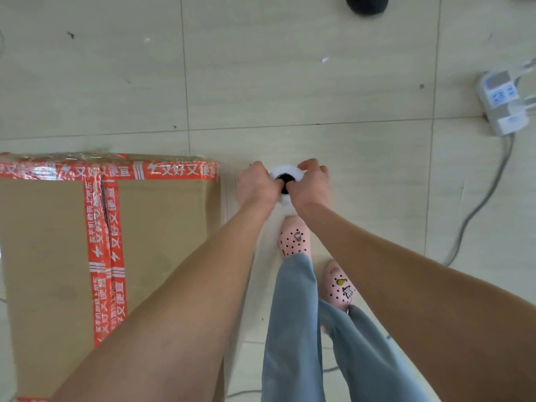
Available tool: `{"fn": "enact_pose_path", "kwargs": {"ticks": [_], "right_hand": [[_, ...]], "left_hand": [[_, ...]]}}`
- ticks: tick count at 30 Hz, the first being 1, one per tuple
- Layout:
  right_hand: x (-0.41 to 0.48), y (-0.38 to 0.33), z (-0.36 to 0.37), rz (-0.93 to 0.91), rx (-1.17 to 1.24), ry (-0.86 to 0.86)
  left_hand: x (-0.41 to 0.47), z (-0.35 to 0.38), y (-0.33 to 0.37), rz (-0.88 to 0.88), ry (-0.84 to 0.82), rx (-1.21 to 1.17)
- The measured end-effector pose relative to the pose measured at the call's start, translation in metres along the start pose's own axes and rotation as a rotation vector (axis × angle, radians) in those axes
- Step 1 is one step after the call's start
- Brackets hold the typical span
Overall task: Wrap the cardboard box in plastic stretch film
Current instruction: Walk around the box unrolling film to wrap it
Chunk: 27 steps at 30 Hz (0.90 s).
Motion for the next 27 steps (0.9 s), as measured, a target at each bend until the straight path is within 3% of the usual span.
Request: {"fn": "enact_pose_path", "kwargs": {"ticks": [2, 10, 13, 19, 22, 27], "right_hand": [[0.004, -0.007, 0.004, 0.028, 0.013, -0.001], [0.014, -0.023, 0.009, -0.032, -0.086, 0.023], [0.018, -0.029, 0.004, -0.066, -0.106, 0.042], [0.029, -0.049, -0.006, -0.139, -0.167, 0.049], [0.035, -0.056, -0.007, -0.033, -0.142, 0.041], [0.039, -0.054, -0.012, 0.058, -0.054, 0.066]], "left_hand": [[0.003, -0.006, -0.002, 0.014, -0.005, 0.056], [0.025, -0.024, 0.005, 0.406, 0.032, 0.341], [0.032, -0.029, 0.008, 0.385, 0.011, 0.29], [0.036, -0.034, 0.014, 0.14, 0.019, 0.008], [0.037, -0.038, 0.013, 0.07, 0.004, -0.038], [0.038, -0.04, 0.023, 0.231, -0.018, 0.138]]}}
Point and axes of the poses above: each hand's wrist, its own x-axis towards the middle knuckle, its own z-axis out of the palm, y = z × x, the point moved 1 cm from there along x, towards the middle knuckle, and after that the axes turned 7 degrees about -y, right-handed, at the moved point
